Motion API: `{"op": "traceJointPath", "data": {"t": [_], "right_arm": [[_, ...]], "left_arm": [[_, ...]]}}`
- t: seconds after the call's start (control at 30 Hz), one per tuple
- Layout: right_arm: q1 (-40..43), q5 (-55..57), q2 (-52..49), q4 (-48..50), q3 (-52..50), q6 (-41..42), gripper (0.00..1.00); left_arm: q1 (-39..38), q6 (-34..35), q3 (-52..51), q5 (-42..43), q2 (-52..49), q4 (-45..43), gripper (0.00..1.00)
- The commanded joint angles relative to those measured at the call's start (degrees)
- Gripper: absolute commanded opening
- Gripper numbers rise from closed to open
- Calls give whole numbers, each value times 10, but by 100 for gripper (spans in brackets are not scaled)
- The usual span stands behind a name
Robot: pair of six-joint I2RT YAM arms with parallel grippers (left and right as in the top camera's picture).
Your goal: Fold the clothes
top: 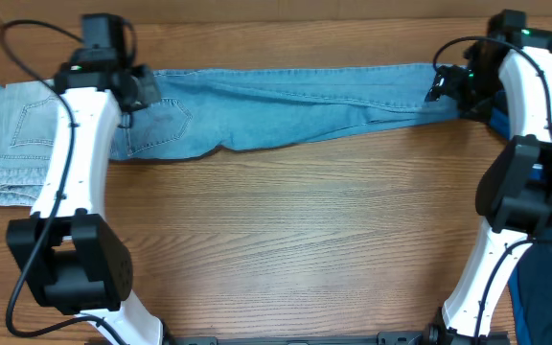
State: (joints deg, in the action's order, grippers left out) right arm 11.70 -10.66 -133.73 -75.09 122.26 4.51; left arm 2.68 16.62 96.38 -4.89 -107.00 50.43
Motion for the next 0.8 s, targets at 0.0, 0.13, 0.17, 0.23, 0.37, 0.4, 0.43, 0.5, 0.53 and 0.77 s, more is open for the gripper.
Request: {"op": "traceJointPath", "data": {"t": [0.0, 0.13, 0.17, 0.23, 0.37, 0.4, 0.43, 0.5, 0.53, 0.77], "right_arm": [[-29, 0, 6, -1, 11, -48, 32], [-51, 0, 6, 4, 9, -48, 4], [-57, 0, 6, 4, 7, -50, 4], [-71, -9, 6, 3, 7, -52, 4], [-108, -102, 6, 0, 7, -126, 4], [-126, -101, 6, 3, 7, -131, 4], [-138, -100, 6, 7, 7, -139, 4], [-166, -100, 6, 29, -2, -150, 4], [-184, -100, 6, 49, -8, -153, 4], [-271, -38, 5, 193, -74, -153, 4]], "left_arm": [[-27, -19, 10, -2, -17, 5, 4], [-32, -19, 10, -5, -52, 2, 4], [-32, -23, 10, -7, -63, -2, 4], [-32, -35, 10, -7, -89, -10, 4], [-32, -42, 10, -6, -135, -9, 4], [-33, -42, 10, -6, -147, -9, 4], [-32, -42, 10, -6, -154, -9, 4], [-32, -42, 10, -6, -162, -9, 4], [-32, -42, 10, -6, -165, -10, 4], [-32, -42, 9, -6, -168, -10, 4]]}}
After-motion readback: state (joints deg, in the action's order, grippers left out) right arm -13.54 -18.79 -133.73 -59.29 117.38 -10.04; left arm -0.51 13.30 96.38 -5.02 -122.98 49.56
